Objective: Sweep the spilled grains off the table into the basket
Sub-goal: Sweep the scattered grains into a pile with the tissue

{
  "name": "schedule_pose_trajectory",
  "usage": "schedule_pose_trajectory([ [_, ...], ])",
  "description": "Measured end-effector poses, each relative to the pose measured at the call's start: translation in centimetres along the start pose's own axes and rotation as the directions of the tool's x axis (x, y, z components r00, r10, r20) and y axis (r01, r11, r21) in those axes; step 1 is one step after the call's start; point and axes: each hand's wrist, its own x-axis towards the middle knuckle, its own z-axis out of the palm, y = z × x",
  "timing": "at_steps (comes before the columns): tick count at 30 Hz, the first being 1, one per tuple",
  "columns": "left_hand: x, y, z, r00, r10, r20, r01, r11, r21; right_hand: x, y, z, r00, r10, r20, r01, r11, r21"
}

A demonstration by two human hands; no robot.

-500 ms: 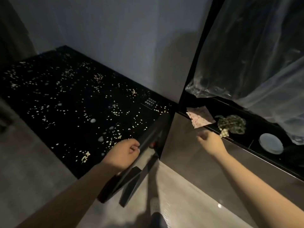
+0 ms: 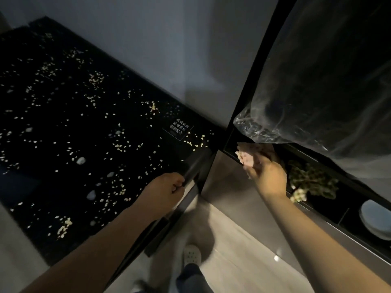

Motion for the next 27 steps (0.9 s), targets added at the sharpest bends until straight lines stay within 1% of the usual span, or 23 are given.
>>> schedule_pose_trajectory([
  [3,0.8,-0.2,0.1,0.999,-0.001,0.033,0.001,1.000,-0.003,-0.9,0.1,-0.1,0.994,-0.092,-0.063,0.094,0.995,0.039],
  [5,1.0,-0.4,-0.1,0.999,0.005,0.038,-0.005,1.000,0.014,-1.6,-0.4,-0.4,0.991,-0.121,-0.059,0.127,0.985,0.120],
  [8,1.0,-1.1,-0.7,1.000,0.012,0.010,-0.012,0.998,0.061,-3.3,-2.4,-1.3,0.997,-0.080,-0.018,0.082,0.942,0.325],
  [10,0.9,-1.9,-1.6,1.000,0.016,0.004,-0.016,0.994,0.112,-4.4,-4.5,-1.8,0.999,-0.036,0.025,0.019,0.874,0.486],
  [12,1.0,-3.1,-2.7,0.999,0.042,-0.013,-0.039,0.985,0.168,-5.0,-6.8,-1.6,0.999,0.002,0.039,-0.024,0.827,0.562],
  [16,2.2,-5.8,-4.9,0.998,0.059,-0.032,-0.050,0.971,0.235,-4.1,-10.8,0.8,0.993,0.114,0.011,-0.100,0.812,0.575],
  [19,4.0,-7.8,-6.3,0.997,0.071,-0.012,-0.064,0.955,0.290,-2.8,-13.7,2.7,0.970,0.244,-0.003,-0.197,0.792,0.578],
  [21,5.5,-9.1,-7.1,0.997,0.072,0.003,-0.070,0.941,0.332,-1.9,-15.2,3.8,0.952,0.304,-0.017,-0.237,0.777,0.583],
  [25,8.6,-11.1,-8.2,0.988,0.149,0.030,-0.148,0.896,0.418,-0.2,-17.3,4.9,0.925,0.373,-0.074,-0.259,0.762,0.594],
  [27,10.3,-11.7,-8.8,0.979,0.196,0.060,-0.202,0.874,0.441,0.6,-18.0,5.2,0.909,0.406,-0.097,-0.245,0.706,0.665],
])
